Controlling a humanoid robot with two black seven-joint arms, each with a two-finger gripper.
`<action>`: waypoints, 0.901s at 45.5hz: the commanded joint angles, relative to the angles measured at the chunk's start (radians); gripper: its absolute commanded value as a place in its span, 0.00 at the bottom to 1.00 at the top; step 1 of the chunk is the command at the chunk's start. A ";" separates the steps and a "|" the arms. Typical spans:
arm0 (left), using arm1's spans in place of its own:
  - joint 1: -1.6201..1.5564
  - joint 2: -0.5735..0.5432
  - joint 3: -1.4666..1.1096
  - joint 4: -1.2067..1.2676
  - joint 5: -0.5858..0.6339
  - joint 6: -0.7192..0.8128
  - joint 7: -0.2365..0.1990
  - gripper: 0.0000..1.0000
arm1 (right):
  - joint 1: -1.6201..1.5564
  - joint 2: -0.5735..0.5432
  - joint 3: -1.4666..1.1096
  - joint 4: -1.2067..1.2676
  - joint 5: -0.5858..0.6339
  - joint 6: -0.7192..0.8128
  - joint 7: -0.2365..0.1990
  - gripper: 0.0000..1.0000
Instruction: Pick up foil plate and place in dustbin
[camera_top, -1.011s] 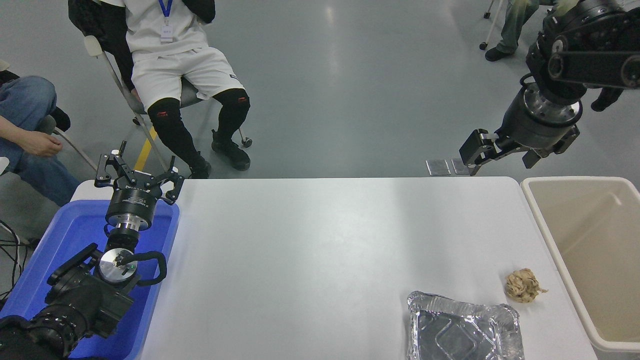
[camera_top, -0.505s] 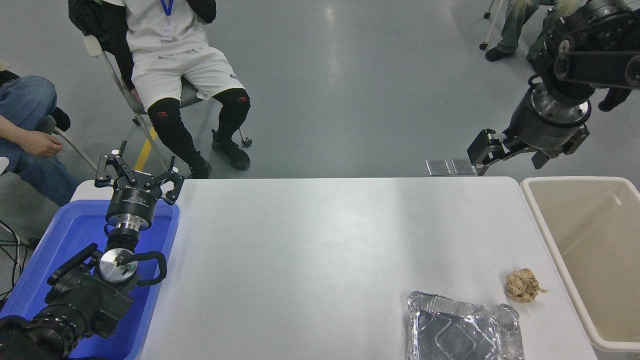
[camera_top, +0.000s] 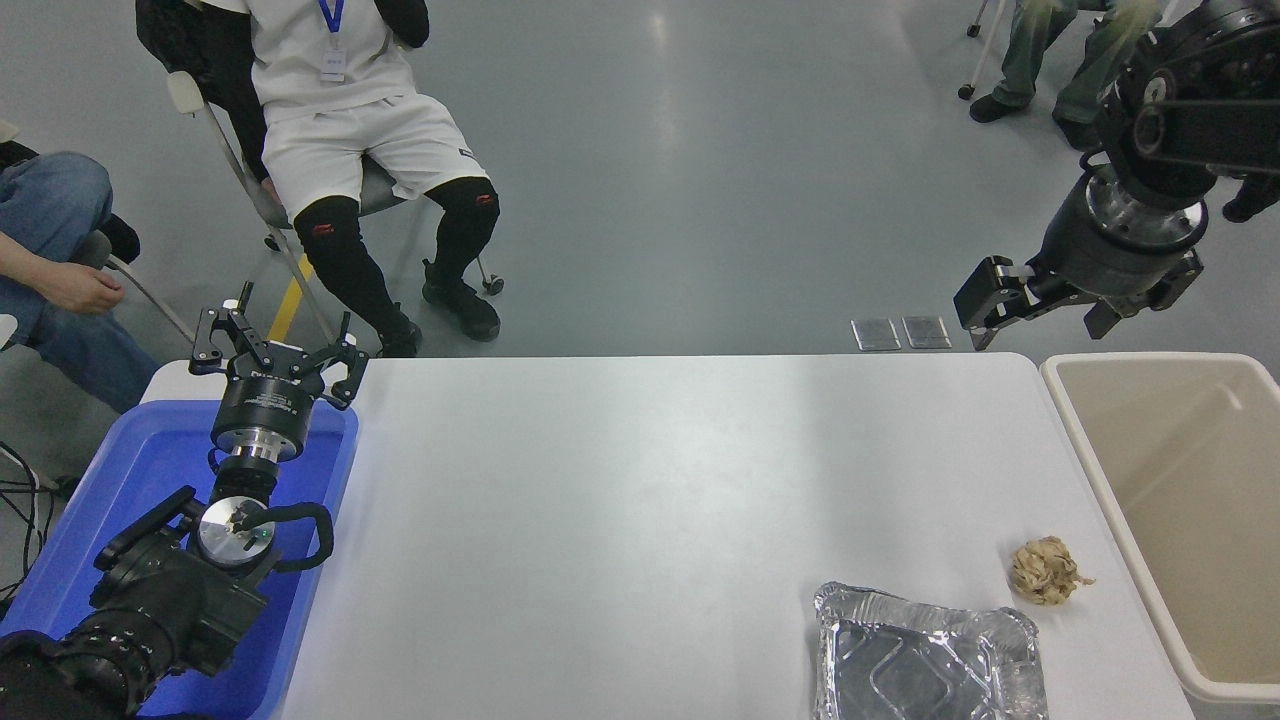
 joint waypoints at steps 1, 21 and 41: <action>0.000 0.000 0.000 0.000 0.000 0.000 0.000 0.99 | -0.020 -0.069 0.002 0.002 -0.021 0.000 -0.001 1.00; 0.000 0.000 0.000 0.000 0.000 0.000 0.000 0.99 | -0.234 -0.178 0.010 -0.035 -0.190 0.000 -0.001 1.00; 0.000 0.000 0.000 0.000 0.000 -0.002 0.000 0.99 | -0.333 -0.291 0.070 0.010 -0.200 0.000 -0.003 1.00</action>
